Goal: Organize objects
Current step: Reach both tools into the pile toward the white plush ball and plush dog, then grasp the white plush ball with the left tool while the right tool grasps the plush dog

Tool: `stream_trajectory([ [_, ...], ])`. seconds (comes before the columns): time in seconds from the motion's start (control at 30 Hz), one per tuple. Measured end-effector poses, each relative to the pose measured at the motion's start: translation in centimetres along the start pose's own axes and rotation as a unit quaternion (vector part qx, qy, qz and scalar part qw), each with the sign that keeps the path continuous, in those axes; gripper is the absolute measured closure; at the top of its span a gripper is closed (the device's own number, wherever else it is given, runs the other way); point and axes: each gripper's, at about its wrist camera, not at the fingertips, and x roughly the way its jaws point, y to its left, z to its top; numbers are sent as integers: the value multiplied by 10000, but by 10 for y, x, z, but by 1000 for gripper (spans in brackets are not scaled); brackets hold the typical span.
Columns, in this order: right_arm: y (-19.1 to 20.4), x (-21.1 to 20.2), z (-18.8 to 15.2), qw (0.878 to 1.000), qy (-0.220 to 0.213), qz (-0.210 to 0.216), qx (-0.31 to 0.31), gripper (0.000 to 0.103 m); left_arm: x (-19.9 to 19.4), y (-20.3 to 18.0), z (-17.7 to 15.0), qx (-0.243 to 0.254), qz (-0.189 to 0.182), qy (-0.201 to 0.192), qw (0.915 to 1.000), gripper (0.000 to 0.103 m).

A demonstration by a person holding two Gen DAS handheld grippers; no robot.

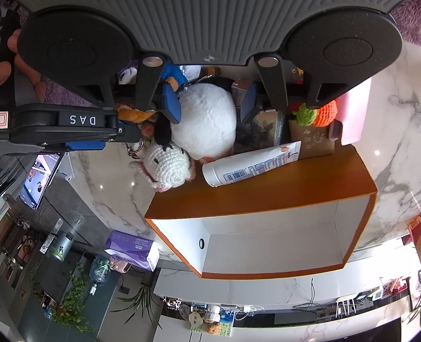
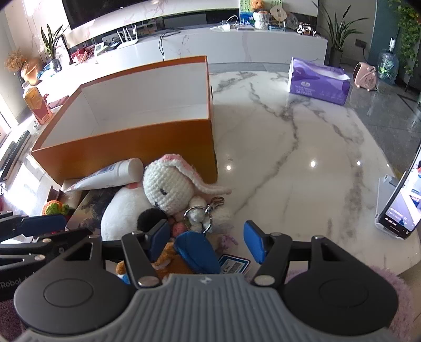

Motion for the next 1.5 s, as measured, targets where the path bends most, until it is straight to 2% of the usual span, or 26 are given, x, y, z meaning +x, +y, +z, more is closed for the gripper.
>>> stream_trajectory([
  [0.1, -6, 16, 6, 9995, 230, 208, -12, 39, 15, -3, 10, 44, -83, 209, 9997, 31],
  [0.27, -10, 31, 19, 9983, 372, 354, -263, 38, 34, 1, 18, 25, -164, 564, 9983, 28],
  [0.4, -21, 37, 29, 9965, 479, 632, -257, 38, 49, 3, 21, -37, -289, 827, 9962, 24],
  [0.53, -29, 49, 34, 9948, 611, 786, -206, 38, 57, 7, 25, -166, -393, 935, 9947, 19],
  [0.7, -41, 53, 44, 9932, 711, 917, -19, 38, 66, 0, 28, -46, -355, 1009, 9943, 13],
  [0.87, -48, 50, 38, 9918, 843, 917, 294, 38, 76, 0, 26, -73, -397, 1096, 9932, 8],
  [0.97, -53, 48, 31, 9894, 868, 958, 669, 38, 79, -1, 22, -49, -424, 1058, 9935, 9],
  [1.1, -56, 40, 20, 9861, 866, 943, 1055, 38, 70, -3, 17, 125, -402, 902, 9950, 22],
  [1.27, -59, 21, 7, 9788, 899, 1079, 1488, 37, 52, -3, 14, 168, -427, 688, 9966, 28],
  [1.37, -50, 8, 0, 9800, 883, 1083, 1418, 37, 35, -4, 12, 249, -486, 502, 9972, 28],
  [1.5, -31, -4, -7, 9866, 749, 948, 1100, 30, 13, -2, 10, 359, -448, 295, 9979, 28],
])
